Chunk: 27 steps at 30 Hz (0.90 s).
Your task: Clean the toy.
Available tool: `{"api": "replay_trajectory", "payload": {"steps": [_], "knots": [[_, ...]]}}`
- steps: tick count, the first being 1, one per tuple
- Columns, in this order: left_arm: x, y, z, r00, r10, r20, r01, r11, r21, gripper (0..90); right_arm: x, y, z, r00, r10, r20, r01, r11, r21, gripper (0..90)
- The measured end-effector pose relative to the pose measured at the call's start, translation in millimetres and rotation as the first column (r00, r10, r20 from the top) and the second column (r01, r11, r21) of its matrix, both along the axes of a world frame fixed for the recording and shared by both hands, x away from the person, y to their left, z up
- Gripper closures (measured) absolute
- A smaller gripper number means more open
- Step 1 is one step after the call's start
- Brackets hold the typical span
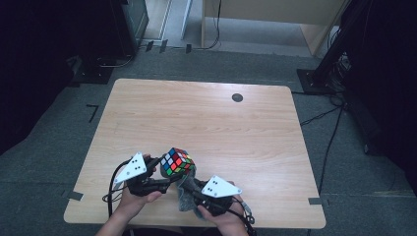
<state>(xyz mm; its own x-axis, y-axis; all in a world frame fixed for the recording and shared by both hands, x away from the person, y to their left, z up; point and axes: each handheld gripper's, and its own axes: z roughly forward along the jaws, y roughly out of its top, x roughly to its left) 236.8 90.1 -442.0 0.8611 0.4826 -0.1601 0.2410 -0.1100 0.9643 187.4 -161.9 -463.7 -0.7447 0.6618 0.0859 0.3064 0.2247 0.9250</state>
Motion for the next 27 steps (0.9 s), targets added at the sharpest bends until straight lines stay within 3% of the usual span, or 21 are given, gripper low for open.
{"api": "replay_trajectory", "payload": {"steps": [2,3,5,7,10,13,14,15,17,19,20,21,22,23,24,27], "knots": [[0.2,1.3,0.6,1.0000,0.003,0.005,-0.003,1.0000,0.003,34.2,8.1,-20.2,2.7,0.9944,-0.105,0.000,0.105,0.994,0.017,74.7],[0.6,1.7,0.4,1.0000,0.006,0.006,-0.006,1.0000,0.003,34.2,11.8,-31.5,3.7,0.9846,-0.175,-0.002,0.175,0.985,0.007,74.7],[1.6,2.0,-0.8,0.9999,0.011,0.003,-0.011,0.9999,0.009,34.2,19.2,-53.1,2.8,0.9573,-0.289,-0.014,0.289,0.957,-0.013,74.2],[2.6,1.9,-2.4,0.9999,0.017,0.002,-0.017,0.9997,0.018,34.2,25.9,-70.6,-0.8,0.9312,-0.364,-0.024,0.363,0.931,-0.042,73.3],[4.4,1.7,-4.7,0.9997,0.021,-0.008,-0.021,0.9993,0.032,34.2,33.9,-88.7,-11.8,0.8910,-0.454,0.021,0.452,0.882,-0.129,72.9],[7.2,1.2,-8.5,0.9991,0.035,-0.023,-0.033,0.9977,0.059,34.1,42.3,-103.0,-30.8,0.8570,-0.513,-0.052,0.498,0.851,-0.168,73.1],[8.0,1.3,-9.5,0.9989,0.037,-0.029,-0.035,0.9974,0.063,34.1,44.4,-104.5,-37.5,0.8511,-0.520,-0.068,0.501,0.844,-0.192,73.0],[9.0,1.4,-10.7,0.9985,0.040,-0.037,-0.037,0.9972,0.065,34.1,45.6,-104.6,-40.7,0.8504,-0.520,-0.079,0.497,0.843,-0.205,72.8],[10.6,1.8,-12.6,0.9979,0.046,-0.045,-0.043,0.9966,0.071,34.1,48.9,-105.4,-47.0,0.8507,-0.512,-0.121,0.484,0.852,-0.199,70.1],[11.2,2.2,-13.1,0.9974,0.051,-0.051,-0.047,0.9961,0.075,34.1,51.2,-106.2,-48.7,0.8501,-0.504,-0.153,0.479,0.860,-0.176,57.5],[11.4,2.7,-12.9,0.9974,0.050,-0.051,-0.046,0.9960,0.076,34.1,51.0,-106.0,-47.8,0.8484,-0.509,-0.145,0.485,0.857,-0.173,48.9],[11.5,3.0,-12.6,0.9975,0.050,-0.051,-0.046,0.9961,0.076,34.1,49.4,-104.6,-44.4,0.8423,-0.525,-0.122,0.503,0.847,-0.173,37.1],[11.8,3.4,-12.3,0.9972,0.054,-0.051,-0.050,0.9960,0.075,34.1,48.3,-103.3,-41.0,0.8419,-0.530,-0.101,0.510,0.843,-0.174,33.6],[12.3,3.8,-12.1,0.9966,0.060,-0.057,-0.056,0.9958,0.073,34.1,46.0,-100.9,-35.2,0.8489,-0.523,-0.075,0.507,0.846,-0.164,30.2],[13.3,4.3,-12.1,0.9959,0.065,-0.063,-0.061,0.9956,0.071,34.1,43.3,-97.8,-28.6,0.8609,-0.506,-0.052,0.495,0.857,-0.143,28.0],[15.4,4.9,-12.7,0.9938,0.072,-0.085,-0.066,0.9956,0.066,34.1,33.3,-82.0,-11.5,0.9153,-0.403,0.004,0.402,0.913,-0.069,23.4]]}}
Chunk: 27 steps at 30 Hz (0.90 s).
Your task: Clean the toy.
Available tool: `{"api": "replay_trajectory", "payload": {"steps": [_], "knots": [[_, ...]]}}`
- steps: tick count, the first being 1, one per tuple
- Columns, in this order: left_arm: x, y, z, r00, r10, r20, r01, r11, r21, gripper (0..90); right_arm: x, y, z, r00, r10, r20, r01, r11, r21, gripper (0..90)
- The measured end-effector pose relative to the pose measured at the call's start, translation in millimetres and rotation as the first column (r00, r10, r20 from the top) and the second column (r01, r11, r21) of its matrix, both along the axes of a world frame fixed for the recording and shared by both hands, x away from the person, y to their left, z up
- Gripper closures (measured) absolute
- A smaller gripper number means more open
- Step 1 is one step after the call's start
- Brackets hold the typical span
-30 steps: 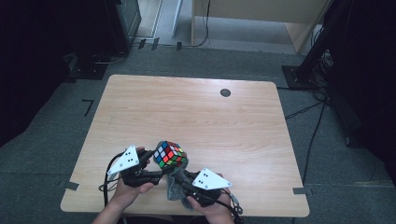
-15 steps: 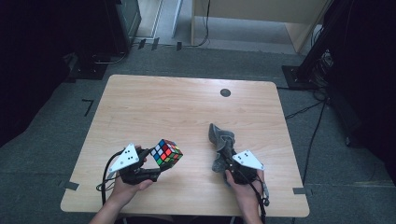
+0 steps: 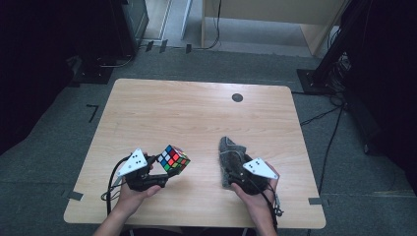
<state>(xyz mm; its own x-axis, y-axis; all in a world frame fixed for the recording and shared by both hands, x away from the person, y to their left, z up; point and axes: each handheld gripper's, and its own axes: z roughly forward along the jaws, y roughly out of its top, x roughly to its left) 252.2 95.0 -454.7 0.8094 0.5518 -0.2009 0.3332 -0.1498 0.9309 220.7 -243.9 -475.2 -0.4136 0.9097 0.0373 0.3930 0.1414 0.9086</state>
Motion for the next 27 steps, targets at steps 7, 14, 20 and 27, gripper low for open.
{"api": "replay_trajectory", "payload": {"steps": [7,14,20,27], "knots": [[0.2,-5.1,5.5,0.9972,-0.027,-0.070,0.025,0.9992,-0.030,34.1,-19.9,50.6,7.2,0.9559,0.255,0.146,-0.259,0.966,0.009,16.7],[-3.3,-17.4,8.9,0.9908,-0.061,-0.121,0.058,0.9980,-0.027,34.1,-30.2,78.8,6.5,0.9077,0.342,0.243,-0.340,0.939,-0.054,17.5],[-4.7,-22.7,10.0,0.9828,-0.100,-0.155,0.094,0.9946,-0.045,34.0,-33.7,86.8,5.7,0.8994,0.348,0.264,-0.334,0.937,-0.097,18.4],[-2.0,-26.9,6.7,0.9579,-0.189,-0.216,0.172,0.9804,-0.097,33.9,-36.8,92.9,4.1,0.8901,0.335,0.309,-0.299,0.941,-0.158,29.6]]}}
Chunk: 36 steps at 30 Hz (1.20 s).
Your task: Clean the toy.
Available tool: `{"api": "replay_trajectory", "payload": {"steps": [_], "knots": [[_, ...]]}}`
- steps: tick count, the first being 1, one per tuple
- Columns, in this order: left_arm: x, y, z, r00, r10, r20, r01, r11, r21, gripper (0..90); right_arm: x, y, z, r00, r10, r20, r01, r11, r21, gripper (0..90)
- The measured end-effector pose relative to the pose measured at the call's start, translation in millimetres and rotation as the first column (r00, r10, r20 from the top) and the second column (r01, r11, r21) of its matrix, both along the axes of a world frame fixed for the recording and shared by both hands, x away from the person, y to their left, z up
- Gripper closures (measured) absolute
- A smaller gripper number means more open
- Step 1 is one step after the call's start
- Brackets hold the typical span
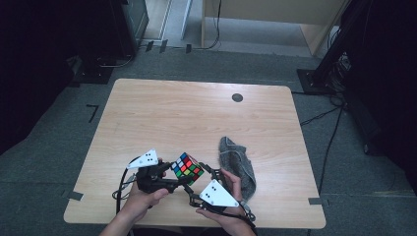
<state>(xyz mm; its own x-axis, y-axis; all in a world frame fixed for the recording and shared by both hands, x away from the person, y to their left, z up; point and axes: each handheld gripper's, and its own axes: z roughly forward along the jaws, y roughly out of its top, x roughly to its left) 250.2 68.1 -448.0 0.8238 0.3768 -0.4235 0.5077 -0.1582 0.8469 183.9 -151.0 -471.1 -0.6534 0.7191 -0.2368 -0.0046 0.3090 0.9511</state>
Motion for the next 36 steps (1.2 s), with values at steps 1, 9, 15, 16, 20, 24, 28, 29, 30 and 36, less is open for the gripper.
{"api": "replay_trajectory", "payload": {"steps": [1,9,15,16,20,24,28,29,30,36], "knots": [[0.9,0.5,-0.4,0.9999,-0.003,-0.011,0.003,1.0000,-0.005,33.9,-1.1,0.3,0.3,0.9999,-0.006,0.009,0.006,1.000,-0.007,30.5],[0.1,0.7,0.6,0.9997,0.016,0.021,-0.016,0.9998,0.008,23.9,-3.1,0.6,2.0,0.9999,-0.006,-0.010,0.006,0.999,-0.052,34.2],[-0.1,11.8,4.2,0.9922,0.060,0.109,-0.064,0.9977,0.025,19.3,2.0,-10.3,4.0,0.9977,-0.038,-0.056,0.035,0.998,-0.053,34.3],[-0.4,13.0,4.2,0.9883,0.067,0.137,-0.073,0.9967,0.037,19.2,3.6,-12.9,4.9,0.9966,-0.048,-0.067,0.044,0.997,-0.055,34.3],[-8.1,8.8,-2.7,0.9387,0.066,0.338,-0.142,0.9690,0.202,18.8,10.2,-24.0,10.5,0.9856,-0.098,-0.138,0.089,0.993,-0.071,34.4],[-17.5,-7.6,-16.2,0.8894,0.037,0.456,-0.198,0.9301,0.310,18.5,11.3,-27.8,20.4,0.9667,-0.151,-0.207,0.140,0.988,-0.068,34.3],[-25.8,-24.3,-24.2,0.8543,-0.002,0.520,-0.220,0.9052,0.364,16.5,7.2,-19.0,25.9,0.9430,-0.191,-0.272,0.176,0.981,-0.079,34.3],[-27.1,-26.4,-25.4,0.8515,-0.001,0.524,-0.222,0.9049,0.363,15.9,6.7,-16.2,26.5,0.9360,-0.194,-0.294,0.179,0.981,-0.076,34.3],[-28.0,-28.1,-26.2,0.8456,-0.009,0.534,-0.225,0.9005,0.372,15.6,6.3,-14.4,26.7,0.9318,-0.193,-0.307,0.179,0.981,-0.074,34.3],[-35.1,-36.6,-30.7,0.8049,-0.026,0.593,-0.260,0.8829,0.391,15.3,2.4,-1.2,26.8,0.9089,-0.179,-0.377,0.165,0.984,-0.068,34.3]]}}
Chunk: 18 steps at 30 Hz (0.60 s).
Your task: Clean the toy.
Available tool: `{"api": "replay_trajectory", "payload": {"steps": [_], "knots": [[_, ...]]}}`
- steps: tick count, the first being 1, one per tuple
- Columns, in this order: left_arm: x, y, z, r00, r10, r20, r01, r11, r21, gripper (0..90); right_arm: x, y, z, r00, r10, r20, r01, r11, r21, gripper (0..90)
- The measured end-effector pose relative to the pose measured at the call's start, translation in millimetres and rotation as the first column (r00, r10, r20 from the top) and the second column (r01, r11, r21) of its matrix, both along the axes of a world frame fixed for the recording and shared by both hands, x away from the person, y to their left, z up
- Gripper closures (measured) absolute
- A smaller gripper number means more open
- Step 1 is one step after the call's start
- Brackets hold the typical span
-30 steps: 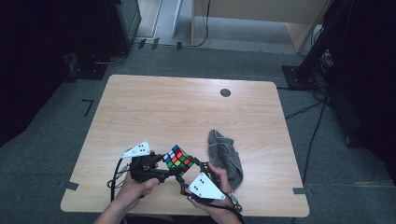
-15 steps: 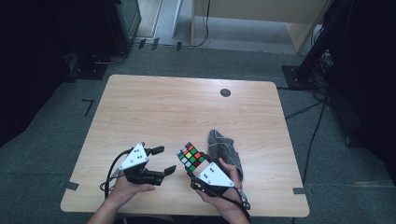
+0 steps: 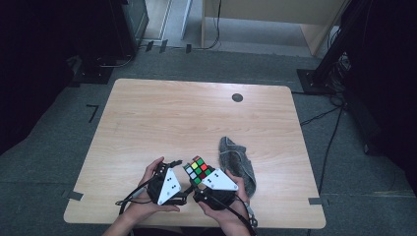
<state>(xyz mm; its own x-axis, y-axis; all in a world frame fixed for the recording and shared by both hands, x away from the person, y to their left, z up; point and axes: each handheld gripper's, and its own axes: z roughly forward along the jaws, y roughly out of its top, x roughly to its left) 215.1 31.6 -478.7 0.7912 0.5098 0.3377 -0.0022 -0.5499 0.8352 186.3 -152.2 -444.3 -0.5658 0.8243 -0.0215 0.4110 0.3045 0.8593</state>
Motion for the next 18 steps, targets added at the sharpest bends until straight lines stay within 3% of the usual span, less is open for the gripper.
{"api": "replay_trajectory", "payload": {"steps": [4,8,11,15,18], "knots": [[-4.0,-3.9,-2.6,0.9994,-0.007,0.034,0.007,1.0000,0.002,17.5,0.3,4.6,-1.4,0.9987,0.020,-0.047,-0.019,0.999,0.029,34.2],[-7.1,-1.4,-4.2,0.9973,-0.020,0.070,0.021,0.9997,-0.013,30.2,3.4,3.2,-3.0,0.9934,0.050,-0.103,-0.042,0.996,0.081,34.0],[-4.4,2.5,-3.0,0.9984,-0.040,0.041,0.042,0.9981,-0.046,33.6,6.7,-2.1,-2.1,0.9891,0.075,-0.127,-0.057,0.988,0.142,33.1],[-1.4,6.4,-2.6,0.9990,-0.034,0.027,0.035,0.9985,-0.041,34.1,9.6,-9.9,0.5,0.9859,0.109,-0.127,-0.087,0.982,0.167,24.8],[4.3,13.2,-2.0,0.9998,-0.018,-0.002,0.018,0.9978,-0.064,34.2,12.3,-22.3,7.0,0.9827,0.139,-0.123,-0.107,0.966,0.236,23.1]]}}
